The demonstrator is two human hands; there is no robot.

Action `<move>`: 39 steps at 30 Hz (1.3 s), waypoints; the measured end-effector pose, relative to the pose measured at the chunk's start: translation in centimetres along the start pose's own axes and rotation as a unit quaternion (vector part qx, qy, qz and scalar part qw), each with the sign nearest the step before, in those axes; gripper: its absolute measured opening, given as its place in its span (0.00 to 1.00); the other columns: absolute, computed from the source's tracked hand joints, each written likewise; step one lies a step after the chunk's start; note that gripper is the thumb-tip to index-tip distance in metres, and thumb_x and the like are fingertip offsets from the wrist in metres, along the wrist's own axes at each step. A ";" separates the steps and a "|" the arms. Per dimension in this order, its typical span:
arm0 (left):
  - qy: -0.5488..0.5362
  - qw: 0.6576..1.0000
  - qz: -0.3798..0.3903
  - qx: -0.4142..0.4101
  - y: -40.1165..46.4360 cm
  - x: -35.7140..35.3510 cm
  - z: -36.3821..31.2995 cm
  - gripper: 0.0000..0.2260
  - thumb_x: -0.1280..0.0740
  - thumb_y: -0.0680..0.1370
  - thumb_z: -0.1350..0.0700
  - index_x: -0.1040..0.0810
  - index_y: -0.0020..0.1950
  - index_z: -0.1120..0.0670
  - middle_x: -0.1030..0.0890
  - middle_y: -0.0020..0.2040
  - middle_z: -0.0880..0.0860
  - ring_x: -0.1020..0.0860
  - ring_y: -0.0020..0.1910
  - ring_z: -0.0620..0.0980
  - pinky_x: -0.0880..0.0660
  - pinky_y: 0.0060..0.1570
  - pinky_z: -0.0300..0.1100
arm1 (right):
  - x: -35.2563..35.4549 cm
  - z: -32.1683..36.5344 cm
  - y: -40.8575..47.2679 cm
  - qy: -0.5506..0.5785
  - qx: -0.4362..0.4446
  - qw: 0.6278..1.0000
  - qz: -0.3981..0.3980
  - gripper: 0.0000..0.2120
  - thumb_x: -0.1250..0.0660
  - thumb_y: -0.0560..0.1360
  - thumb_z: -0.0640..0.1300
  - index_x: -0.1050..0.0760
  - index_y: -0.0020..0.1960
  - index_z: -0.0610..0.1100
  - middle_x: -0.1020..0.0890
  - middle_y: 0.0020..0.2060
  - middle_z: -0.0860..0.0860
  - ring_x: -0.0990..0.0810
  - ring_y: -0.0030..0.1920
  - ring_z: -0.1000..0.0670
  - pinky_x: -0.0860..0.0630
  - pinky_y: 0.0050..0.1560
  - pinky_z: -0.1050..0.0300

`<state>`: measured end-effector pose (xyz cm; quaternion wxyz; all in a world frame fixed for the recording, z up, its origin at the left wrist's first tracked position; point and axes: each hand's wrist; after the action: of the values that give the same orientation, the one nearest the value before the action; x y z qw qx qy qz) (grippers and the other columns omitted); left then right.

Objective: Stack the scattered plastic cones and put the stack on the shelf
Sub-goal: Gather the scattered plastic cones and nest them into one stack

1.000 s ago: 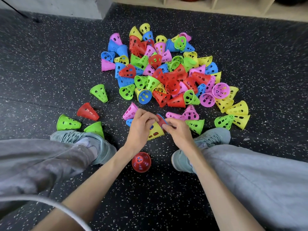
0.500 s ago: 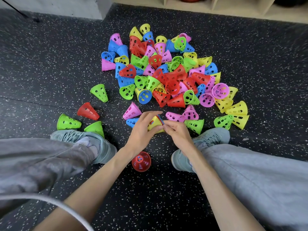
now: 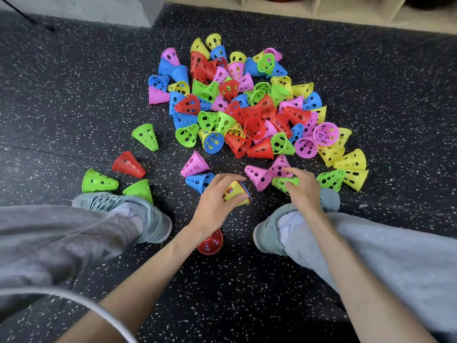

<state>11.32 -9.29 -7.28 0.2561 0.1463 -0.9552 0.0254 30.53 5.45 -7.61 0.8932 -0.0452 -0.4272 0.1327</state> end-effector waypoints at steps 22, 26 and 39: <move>0.031 0.998 -0.046 0.001 -0.9 -1.2 -0.1 0.19 0.25 0.77 0.51 0.26 0.65 0.46 0.26 0.63 0.41 0.25 0.57 0.40 0.28 0.53 0.30 | -1.1 5.0 -4.1 0.245 0.057 0.952 0.174 0.12 0.29 0.77 0.39 0.21 0.58 0.52 0.14 0.46 0.54 0.16 0.45 0.62 0.22 0.50 0.63; -0.007 0.997 -0.065 0.047 -1.1 -1.2 -0.3 0.24 0.24 0.76 0.51 0.29 0.69 0.47 0.26 0.61 0.41 0.26 0.58 0.36 0.29 0.53 0.27 | -2.2 5.9 -4.6 0.238 0.084 0.943 0.217 0.13 0.31 0.79 0.39 0.20 0.50 0.58 0.13 0.38 0.59 0.15 0.43 0.58 0.22 0.49 0.63; 0.023 0.996 -0.081 0.016 -1.3 -1.3 -0.2 0.22 0.25 0.77 0.50 0.28 0.68 0.48 0.26 0.59 0.42 0.25 0.54 0.36 0.29 0.50 0.27 | -1.9 6.5 -4.9 0.238 0.065 0.940 0.237 0.11 0.28 0.77 0.36 0.20 0.56 0.47 0.13 0.42 0.50 0.15 0.40 0.58 0.25 0.41 0.71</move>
<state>12.85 -10.12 -7.76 0.2767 0.2262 -0.9336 0.0229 25.33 0.00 -4.04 0.9126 -0.1172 -0.1691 0.3534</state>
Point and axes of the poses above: each hand's wrist, its own y-axis towards the middle knuckle, its own x-axis out of the back of the hand, z = x × y
